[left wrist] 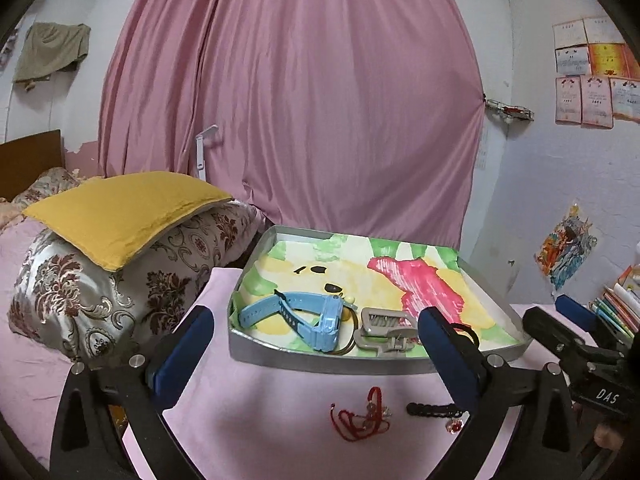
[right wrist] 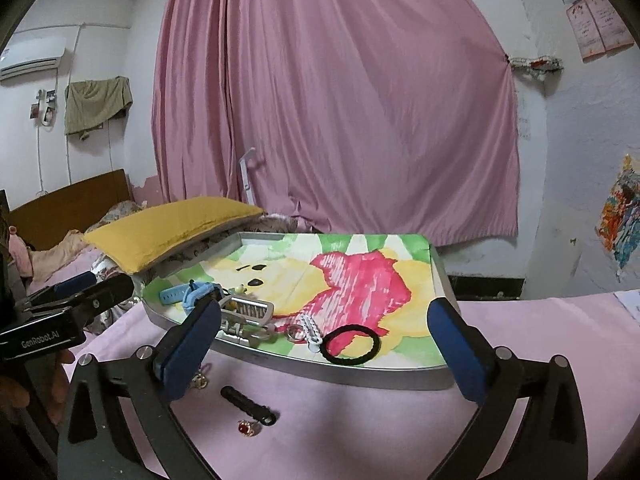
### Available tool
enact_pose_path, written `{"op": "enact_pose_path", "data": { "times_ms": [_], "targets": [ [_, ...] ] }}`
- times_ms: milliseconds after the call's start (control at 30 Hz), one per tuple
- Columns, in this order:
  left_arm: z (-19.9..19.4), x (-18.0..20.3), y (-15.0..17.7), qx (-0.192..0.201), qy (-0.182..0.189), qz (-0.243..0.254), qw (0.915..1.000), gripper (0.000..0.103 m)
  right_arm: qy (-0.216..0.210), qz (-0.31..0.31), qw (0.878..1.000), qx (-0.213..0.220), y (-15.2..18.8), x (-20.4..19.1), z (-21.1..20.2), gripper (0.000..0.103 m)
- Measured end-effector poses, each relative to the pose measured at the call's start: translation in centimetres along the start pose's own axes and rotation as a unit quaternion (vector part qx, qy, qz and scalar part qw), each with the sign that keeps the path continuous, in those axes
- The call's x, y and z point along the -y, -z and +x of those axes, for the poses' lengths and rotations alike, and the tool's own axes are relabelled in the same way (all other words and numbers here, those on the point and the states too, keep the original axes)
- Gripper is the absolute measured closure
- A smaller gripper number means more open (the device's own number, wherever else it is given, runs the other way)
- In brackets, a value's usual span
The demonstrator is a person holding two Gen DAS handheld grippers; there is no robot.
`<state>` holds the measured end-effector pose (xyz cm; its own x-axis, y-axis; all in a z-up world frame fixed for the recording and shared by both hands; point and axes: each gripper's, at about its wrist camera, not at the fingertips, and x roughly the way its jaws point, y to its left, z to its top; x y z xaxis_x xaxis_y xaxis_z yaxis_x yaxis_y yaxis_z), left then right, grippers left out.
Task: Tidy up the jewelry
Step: 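Grasp the red-gem ring with the right tool while the left grasps the red beaded string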
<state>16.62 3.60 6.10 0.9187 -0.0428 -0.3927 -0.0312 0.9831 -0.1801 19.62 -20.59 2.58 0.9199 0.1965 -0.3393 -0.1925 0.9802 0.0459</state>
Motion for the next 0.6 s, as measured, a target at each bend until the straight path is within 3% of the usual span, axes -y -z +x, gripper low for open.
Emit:
{"op": "enact_pose_path", "data": {
  "times_ms": [267,600],
  "targets": [
    [-1.9,-0.2,0.9,0.007,0.003,0.018,0.9998,0.001,-0.014,-0.016,0.999,-0.025,0.8,-0.2,-1.1,0.002],
    [-2.3,-0.5,2.3,-0.047,0.012,0.038,0.9981,0.001,-0.053,-0.053,0.990,-0.120,2.4,-0.8,-0.4,0.002]
  ]
}}
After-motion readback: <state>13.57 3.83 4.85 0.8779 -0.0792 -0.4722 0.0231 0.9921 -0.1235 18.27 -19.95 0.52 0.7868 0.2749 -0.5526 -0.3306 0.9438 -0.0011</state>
